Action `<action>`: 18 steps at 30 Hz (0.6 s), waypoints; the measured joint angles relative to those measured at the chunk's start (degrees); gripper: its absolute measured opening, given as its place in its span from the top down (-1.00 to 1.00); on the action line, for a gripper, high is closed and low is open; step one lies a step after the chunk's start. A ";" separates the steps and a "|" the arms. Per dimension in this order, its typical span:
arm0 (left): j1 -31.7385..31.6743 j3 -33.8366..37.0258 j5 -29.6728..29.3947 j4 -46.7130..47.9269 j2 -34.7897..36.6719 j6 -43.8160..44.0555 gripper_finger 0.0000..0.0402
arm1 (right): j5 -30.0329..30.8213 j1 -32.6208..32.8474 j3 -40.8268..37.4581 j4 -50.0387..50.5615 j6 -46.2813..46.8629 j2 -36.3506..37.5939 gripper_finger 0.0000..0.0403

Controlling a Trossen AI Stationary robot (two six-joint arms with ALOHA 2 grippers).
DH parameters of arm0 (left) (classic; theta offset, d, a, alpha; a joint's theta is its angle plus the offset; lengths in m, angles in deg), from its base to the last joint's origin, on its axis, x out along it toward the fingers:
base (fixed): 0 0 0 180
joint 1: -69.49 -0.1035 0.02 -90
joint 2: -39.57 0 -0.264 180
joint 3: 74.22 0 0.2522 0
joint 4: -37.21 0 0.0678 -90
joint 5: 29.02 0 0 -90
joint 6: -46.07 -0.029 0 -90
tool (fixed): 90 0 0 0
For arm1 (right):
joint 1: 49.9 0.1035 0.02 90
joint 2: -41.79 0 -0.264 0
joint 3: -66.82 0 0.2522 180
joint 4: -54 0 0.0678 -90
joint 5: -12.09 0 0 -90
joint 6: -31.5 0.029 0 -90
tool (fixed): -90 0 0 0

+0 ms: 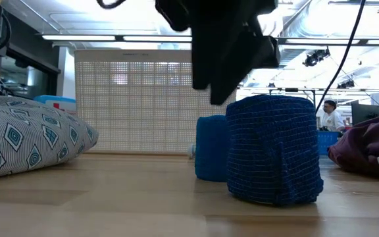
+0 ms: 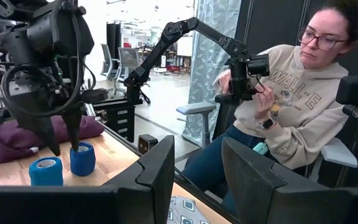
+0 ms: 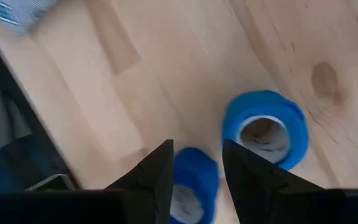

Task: Pick & Place Medicine items
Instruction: Put the blue bandage into the black bin

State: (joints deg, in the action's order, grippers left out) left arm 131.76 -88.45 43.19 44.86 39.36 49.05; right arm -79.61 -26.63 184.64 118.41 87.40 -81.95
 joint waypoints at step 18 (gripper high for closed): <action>0.02 0.00 0.01 -0.15 -0.02 0.00 0.37 | 3.31 -0.39 -0.03 1.84 -0.62 -0.36 0.37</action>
State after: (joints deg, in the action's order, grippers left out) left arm 131.78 -88.45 43.21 44.71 39.34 49.05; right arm -76.30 -27.02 184.61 120.25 86.77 -82.31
